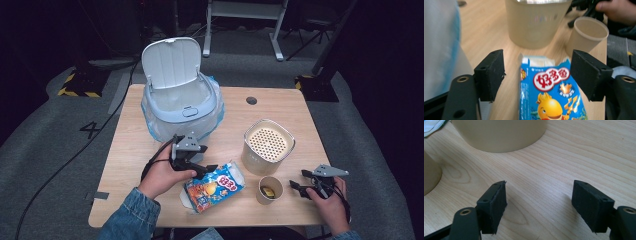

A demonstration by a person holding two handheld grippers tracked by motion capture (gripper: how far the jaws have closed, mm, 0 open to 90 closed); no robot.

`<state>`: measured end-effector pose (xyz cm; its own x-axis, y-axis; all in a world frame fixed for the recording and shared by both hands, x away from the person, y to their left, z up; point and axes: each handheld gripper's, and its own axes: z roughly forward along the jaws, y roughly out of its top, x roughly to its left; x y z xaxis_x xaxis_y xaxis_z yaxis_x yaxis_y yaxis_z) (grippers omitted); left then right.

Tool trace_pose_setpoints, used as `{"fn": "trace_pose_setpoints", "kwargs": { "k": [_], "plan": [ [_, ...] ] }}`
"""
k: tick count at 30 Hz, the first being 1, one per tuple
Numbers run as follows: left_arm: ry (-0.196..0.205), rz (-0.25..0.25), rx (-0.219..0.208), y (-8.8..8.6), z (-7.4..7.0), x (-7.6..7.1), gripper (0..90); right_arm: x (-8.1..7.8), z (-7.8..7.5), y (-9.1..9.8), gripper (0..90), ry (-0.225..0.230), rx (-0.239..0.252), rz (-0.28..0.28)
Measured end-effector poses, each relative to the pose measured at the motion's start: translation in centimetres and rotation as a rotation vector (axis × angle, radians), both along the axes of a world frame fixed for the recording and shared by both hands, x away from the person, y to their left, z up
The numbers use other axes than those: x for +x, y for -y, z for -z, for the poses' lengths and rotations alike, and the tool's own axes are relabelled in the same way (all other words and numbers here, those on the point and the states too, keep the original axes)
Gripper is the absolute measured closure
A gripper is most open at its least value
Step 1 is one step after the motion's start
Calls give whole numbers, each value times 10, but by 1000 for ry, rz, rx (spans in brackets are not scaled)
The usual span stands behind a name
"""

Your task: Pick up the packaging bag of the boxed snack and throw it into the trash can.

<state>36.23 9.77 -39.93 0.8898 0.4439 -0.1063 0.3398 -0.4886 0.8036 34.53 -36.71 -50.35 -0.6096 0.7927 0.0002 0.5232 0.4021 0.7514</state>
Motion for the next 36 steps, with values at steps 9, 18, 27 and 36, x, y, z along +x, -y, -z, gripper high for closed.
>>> {"fn": "trace_pose_setpoints", "kwargs": {
  "k": [9, 18, 27, 36],
  "plan": [
    [-66, -19, 78, 11, 47, 14, 426, 0, 0, 0, 284, 0, 0, 0],
    [-154, -33, 107, 17, 81, 26, 463, 0, 0, 0, 285, 0, 0, 0],
    [-206, -19, 152, 20, 89, 28, 631, 0, 0, 0, 285, 0, 0, 0],
    [-170, -39, 59, 8, 73, 27, 869, 0, 0, 0, 285, 0, 0, 0]
  ]
}}
